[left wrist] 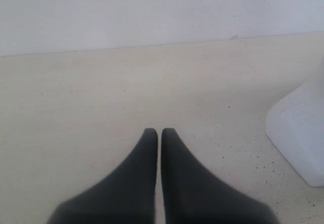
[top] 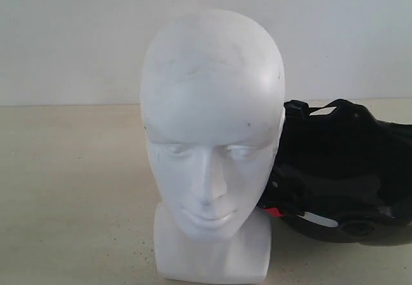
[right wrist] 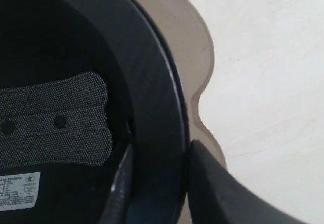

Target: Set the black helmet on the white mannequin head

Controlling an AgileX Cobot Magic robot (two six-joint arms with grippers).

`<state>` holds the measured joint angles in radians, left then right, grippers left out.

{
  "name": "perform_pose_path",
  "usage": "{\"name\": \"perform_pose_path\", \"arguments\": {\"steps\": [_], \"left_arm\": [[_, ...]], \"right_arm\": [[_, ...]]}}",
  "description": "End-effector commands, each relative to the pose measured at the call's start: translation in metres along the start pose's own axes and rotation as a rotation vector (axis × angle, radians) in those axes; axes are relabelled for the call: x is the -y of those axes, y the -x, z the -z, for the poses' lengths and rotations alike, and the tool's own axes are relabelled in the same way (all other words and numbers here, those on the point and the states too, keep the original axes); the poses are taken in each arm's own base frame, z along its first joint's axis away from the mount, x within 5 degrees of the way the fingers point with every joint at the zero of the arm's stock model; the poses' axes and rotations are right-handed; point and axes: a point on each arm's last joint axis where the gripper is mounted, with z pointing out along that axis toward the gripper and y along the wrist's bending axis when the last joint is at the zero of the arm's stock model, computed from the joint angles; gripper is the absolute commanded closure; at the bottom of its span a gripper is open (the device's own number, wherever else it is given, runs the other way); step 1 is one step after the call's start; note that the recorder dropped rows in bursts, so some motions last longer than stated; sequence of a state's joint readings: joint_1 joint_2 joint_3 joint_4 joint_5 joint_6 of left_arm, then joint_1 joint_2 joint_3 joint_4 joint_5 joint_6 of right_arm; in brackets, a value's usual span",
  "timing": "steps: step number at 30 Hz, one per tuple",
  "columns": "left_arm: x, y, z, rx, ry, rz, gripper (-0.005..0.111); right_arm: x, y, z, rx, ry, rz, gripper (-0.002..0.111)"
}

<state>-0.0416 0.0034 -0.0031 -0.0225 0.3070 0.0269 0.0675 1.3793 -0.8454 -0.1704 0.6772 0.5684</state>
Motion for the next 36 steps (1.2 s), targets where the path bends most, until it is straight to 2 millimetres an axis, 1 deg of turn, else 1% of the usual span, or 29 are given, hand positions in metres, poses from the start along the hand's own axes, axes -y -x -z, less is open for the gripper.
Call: {"name": "perform_pose_path", "arguments": {"steps": [1, 2, 3, 4, 5, 7, 12, 15, 19, 22, 24, 26, 30, 32, 33, 35, 36], "left_arm": [[0.000, -0.001, 0.000, 0.000, 0.000, 0.019, 0.102], [0.000, -0.001, 0.000, 0.000, 0.000, 0.019, 0.102], [0.000, -0.001, 0.000, 0.000, 0.000, 0.019, 0.102], [0.000, -0.001, 0.000, 0.000, 0.000, 0.019, 0.102], [0.000, -0.001, 0.000, 0.000, 0.000, 0.019, 0.102], [0.000, -0.001, 0.000, 0.000, 0.000, 0.019, 0.102], [0.000, -0.001, 0.000, 0.000, 0.000, 0.019, 0.102], [0.000, -0.001, 0.000, 0.000, 0.000, 0.019, 0.102], [0.000, -0.001, 0.000, 0.000, 0.000, 0.019, 0.102], [0.000, -0.001, 0.000, 0.000, 0.000, 0.019, 0.102], [0.000, -0.001, 0.000, 0.000, 0.000, 0.019, 0.102], [0.000, -0.001, 0.000, 0.000, 0.000, 0.019, 0.102], [0.000, -0.001, 0.000, 0.000, 0.000, 0.019, 0.102], [0.000, -0.001, 0.000, 0.000, 0.000, 0.019, 0.102], [0.000, -0.001, 0.000, 0.000, 0.000, 0.019, 0.102], [0.000, -0.001, 0.000, 0.000, 0.000, 0.019, 0.102], [0.000, -0.001, 0.000, 0.000, 0.000, 0.019, 0.102]], "right_arm": [[-0.002, -0.002, 0.002, 0.001, 0.025, 0.029, 0.106], [-0.002, -0.002, 0.002, 0.000, 0.026, 0.027, 0.102], [-0.002, -0.002, 0.002, 0.000, 0.026, 0.027, 0.091], [-0.002, -0.001, 0.002, 0.003, 0.029, 0.025, 0.084], [-0.003, -0.001, 0.002, 0.006, 0.039, 0.016, 0.071], [-0.005, 0.000, 0.002, 0.018, 0.058, 0.002, 0.063], [-0.006, 0.004, 0.010, 0.064, 0.081, 0.032, 0.064], [-0.006, 0.007, 0.019, 0.070, 0.080, 0.052, 0.064], [-0.008, 0.013, 0.024, 0.074, 0.078, 0.074, 0.064], [-0.007, 0.014, 0.032, 0.075, 0.076, 0.072, 0.064], [-0.008, 0.016, 0.042, 0.075, 0.082, 0.092, 0.064], [-0.010, 0.017, 0.051, 0.074, 0.100, 0.237, 0.064], [-0.010, 0.020, 0.069, 0.085, 0.093, 0.639, 0.064], [-0.011, 0.022, 0.075, 0.092, 0.095, 0.762, 0.065], [-0.013, 0.022, 0.078, 0.099, 0.118, 0.818, 0.069], [-0.020, 0.020, 0.081, 0.113, 0.198, 0.917, 0.082], [-0.025, 0.018, 0.082, 0.126, 0.261, 0.971, 0.094]]}}
